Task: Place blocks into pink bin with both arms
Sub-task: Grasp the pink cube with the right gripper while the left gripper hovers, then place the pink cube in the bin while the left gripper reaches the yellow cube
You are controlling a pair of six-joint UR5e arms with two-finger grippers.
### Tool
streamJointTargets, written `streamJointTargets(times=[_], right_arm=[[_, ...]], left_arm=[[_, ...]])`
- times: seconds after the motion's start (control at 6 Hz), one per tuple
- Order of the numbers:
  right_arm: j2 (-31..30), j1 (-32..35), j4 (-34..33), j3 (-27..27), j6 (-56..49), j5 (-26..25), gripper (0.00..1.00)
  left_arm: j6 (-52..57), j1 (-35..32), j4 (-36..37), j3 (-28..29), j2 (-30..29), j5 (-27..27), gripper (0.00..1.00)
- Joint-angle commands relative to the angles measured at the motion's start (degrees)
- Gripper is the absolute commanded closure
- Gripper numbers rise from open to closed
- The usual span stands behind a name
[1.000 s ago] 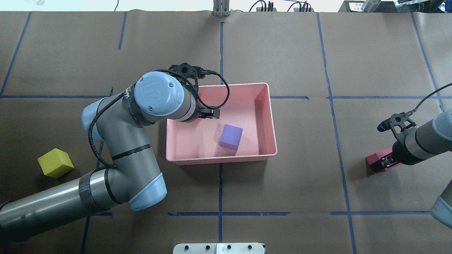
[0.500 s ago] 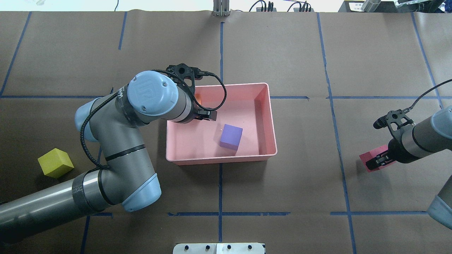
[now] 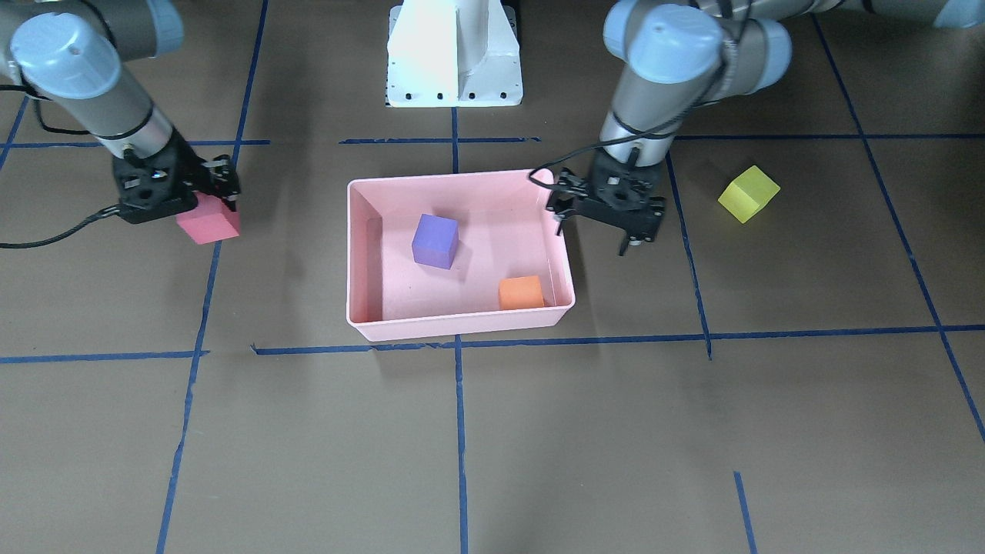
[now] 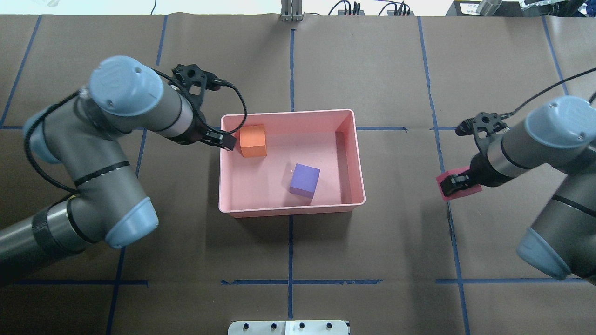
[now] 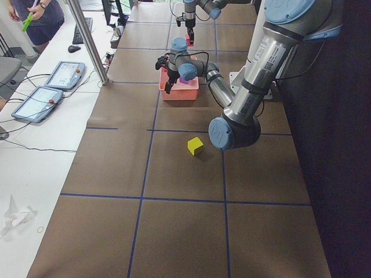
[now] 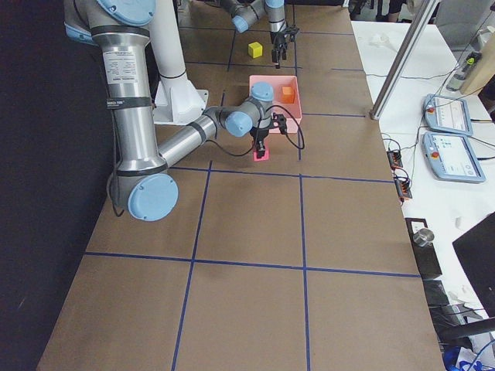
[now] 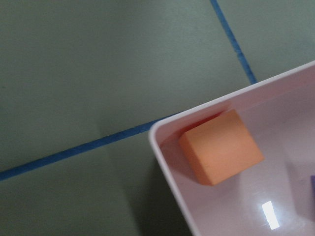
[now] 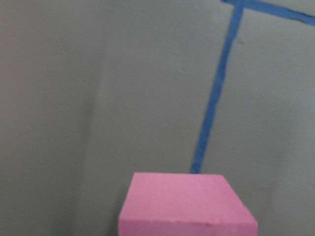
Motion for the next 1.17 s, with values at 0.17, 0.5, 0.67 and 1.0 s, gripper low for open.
streamJointTargets(times=[0.17,0.5,0.67,1.0], right_arm=[[22.19,-3.24,-12.30,-6.15,18.63,-0.50,0.76],[31.79,-5.53,-11.95,-16.52,25.37,-2.25,0.01],[31.30,-5.80,-10.47,-16.30,25.21,-3.65,0.00],[30.77,-5.89,-10.36,-16.12,24.86,-3.75,0.00]], left_arm=[[21.29,-11.39,-6.08,-3.38,18.07,-8.26,0.00],[21.42,-11.16,-21.45,-1.90,27.87,-7.75,0.00],[21.59,-10.98,-22.72,-2.49,29.55,-8.18,0.00],[22.12,-6.70,-36.38,-2.06,36.73,-7.84,0.00]])
